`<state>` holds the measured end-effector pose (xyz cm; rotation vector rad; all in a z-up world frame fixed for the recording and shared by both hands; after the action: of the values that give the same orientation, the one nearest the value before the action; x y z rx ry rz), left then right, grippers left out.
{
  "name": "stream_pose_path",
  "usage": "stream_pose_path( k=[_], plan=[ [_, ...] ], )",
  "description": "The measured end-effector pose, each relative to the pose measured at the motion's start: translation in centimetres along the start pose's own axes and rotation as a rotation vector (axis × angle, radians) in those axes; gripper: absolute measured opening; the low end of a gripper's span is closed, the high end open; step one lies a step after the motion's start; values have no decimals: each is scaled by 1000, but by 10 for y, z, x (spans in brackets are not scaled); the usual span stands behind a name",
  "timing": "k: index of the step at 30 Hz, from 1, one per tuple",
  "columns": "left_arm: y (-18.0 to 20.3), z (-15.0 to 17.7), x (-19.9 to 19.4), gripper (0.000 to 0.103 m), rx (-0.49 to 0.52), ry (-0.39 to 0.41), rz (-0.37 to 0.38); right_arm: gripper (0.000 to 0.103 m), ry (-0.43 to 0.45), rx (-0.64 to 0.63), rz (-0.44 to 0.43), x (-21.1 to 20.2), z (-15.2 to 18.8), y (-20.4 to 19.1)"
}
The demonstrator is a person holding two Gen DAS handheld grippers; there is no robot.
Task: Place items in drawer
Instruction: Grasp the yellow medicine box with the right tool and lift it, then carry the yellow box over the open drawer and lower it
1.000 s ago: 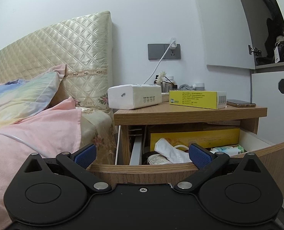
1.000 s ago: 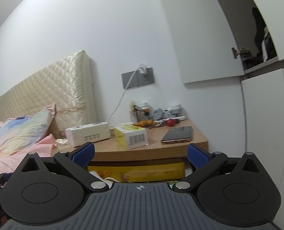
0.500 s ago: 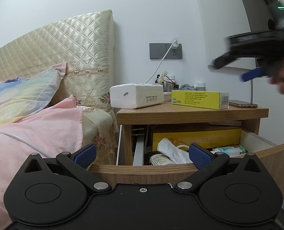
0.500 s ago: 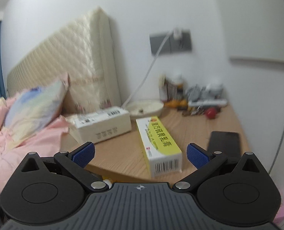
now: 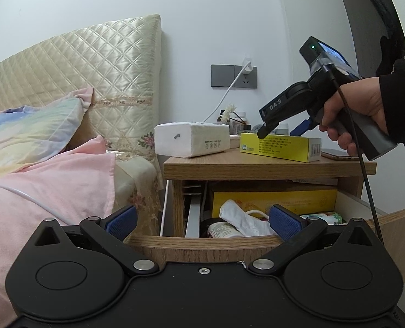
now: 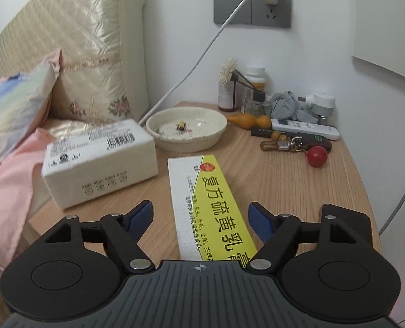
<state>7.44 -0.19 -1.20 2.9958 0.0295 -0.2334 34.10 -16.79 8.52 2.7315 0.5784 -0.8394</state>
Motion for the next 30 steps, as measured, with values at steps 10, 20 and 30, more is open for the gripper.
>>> stream_pose_path(
  k=[10,20,30],
  plan=[
    [1,2,1,102,10,-5,-1,59,14,-41,31,-9,-2,-2],
    [9,3,-4,102,29,5,21,59,47,-102,-56,-62,0,-30],
    [18,5,-9,102,54,15,40,59,-49,-280,-270,-102,25,-80]
  ],
)
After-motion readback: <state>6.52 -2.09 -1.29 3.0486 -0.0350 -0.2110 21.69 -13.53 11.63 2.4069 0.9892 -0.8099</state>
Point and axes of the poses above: each gripper's, at about its wrist camera, not at the fingertips, and x roughly the way its jaws point, y to its right, z to its underside, the point moved 2 cm from there along x, roughly the way its jaws point, and after that the axes turned 8 degrees about -x, right-handed, at the moved point
